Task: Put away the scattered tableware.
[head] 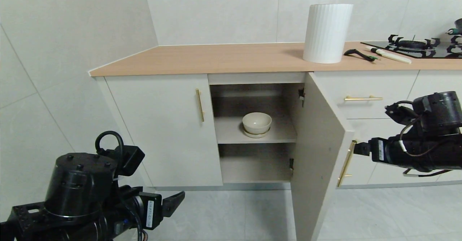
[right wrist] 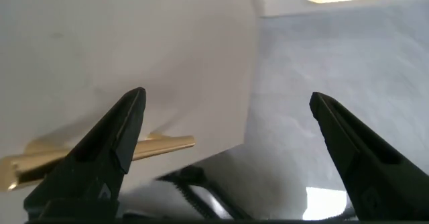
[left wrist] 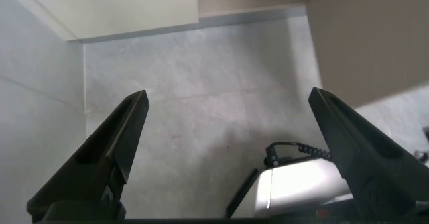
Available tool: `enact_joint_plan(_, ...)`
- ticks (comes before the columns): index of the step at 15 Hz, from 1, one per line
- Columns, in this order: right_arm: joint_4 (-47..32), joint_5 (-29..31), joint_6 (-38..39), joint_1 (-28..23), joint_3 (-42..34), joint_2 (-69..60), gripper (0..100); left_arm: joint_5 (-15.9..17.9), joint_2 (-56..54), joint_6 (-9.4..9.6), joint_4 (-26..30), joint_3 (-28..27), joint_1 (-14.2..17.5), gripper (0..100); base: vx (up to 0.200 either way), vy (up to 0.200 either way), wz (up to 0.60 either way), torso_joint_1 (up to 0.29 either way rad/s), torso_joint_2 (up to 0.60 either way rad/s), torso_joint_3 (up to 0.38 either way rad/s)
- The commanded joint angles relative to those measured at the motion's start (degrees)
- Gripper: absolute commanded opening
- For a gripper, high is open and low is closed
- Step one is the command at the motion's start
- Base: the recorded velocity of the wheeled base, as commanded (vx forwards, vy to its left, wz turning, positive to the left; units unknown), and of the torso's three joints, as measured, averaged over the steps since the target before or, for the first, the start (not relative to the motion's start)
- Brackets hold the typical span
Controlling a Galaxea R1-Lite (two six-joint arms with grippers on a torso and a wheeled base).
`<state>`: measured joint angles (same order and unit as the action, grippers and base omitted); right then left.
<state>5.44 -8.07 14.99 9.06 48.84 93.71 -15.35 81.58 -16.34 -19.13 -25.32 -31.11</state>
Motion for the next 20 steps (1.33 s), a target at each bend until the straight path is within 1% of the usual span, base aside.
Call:
enact_joint_plan(1, -0.16, 0.07, -0.14, 7.11, 4.78, 4.46, 100, -0.03, 0.25, -0.1, -0.12, 0.18, -0.97, 100, 0.0, 0.0, 0.0, 0.0, 0.0, 0.0)
enact_joint_plan(5, -0.34, 0.34, -0.4, 14.23, 12.16, 12.64, 100, -0.03, 0.07, -0.1, -0.12, -0.17, -1.15, 100, 0.0, 0.0, 0.0, 0.0, 0.0, 0.0)
enact_joint_plan(6, -0.25, 0.34, -0.4, 14.67, 12.86, 13.52, 100, -0.03, 0.25, -0.19, -0.12, -0.17, -1.15, 100, 0.0, 0.0, 0.0, 0.0, 0.0, 0.0)
enact_joint_plan(8, -0.25, 0.42, -0.4, 16.43, 17.7, 19.23, 100, -0.21, 1.83, -0.54, -0.3, -0.78, -1.15, 100, 0.0, 0.0, 0.0, 0.0, 0.0, 0.0)
enact_joint_plan(10, -0.34, 0.86, -0.58, 18.01, 20.86, 23.19, 100, -0.12, 1.92, -0.63, -0.38, -0.96, -1.15, 100, 0.0, 0.0, 0.0, 0.0, 0.0, 0.0)
enact_joint_plan(12, -0.16, 2.8, -0.67, 18.54, 22.36, 25.73, 100, -0.21, 2.0, -0.72, -0.47, -0.96, -1.15, 100, 0.0, 0.0, 0.0, 0.0, 0.0, 0.0)
enact_joint_plan(14, 0.01, 2.88, -0.84, 18.54, 22.71, 26.7, 100, -0.21, 2.09, -0.8, -0.47, -0.7, -1.15, 100, 0.0, 0.0, 0.0, 0.0, 0.0, 0.0)
enact_joint_plan(17, 0.1, 2.88, -0.67, 18.45, 23.32, 26.79, 100, -0.3, 1.92, -1.42, -0.47, -0.7, -1.15, 100, 0.0, 0.0, 0.0, 0.0, 0.0, 0.0)
enact_joint_plan(20, 0.1, 2.97, -0.4, 18.28, 24.11, 27.58, 100, -0.21, 2.18, -1.42, -0.47, -0.7, -1.23, 100, 0.0, 0.0, 0.0, 0.0, 0.0, 0.0)
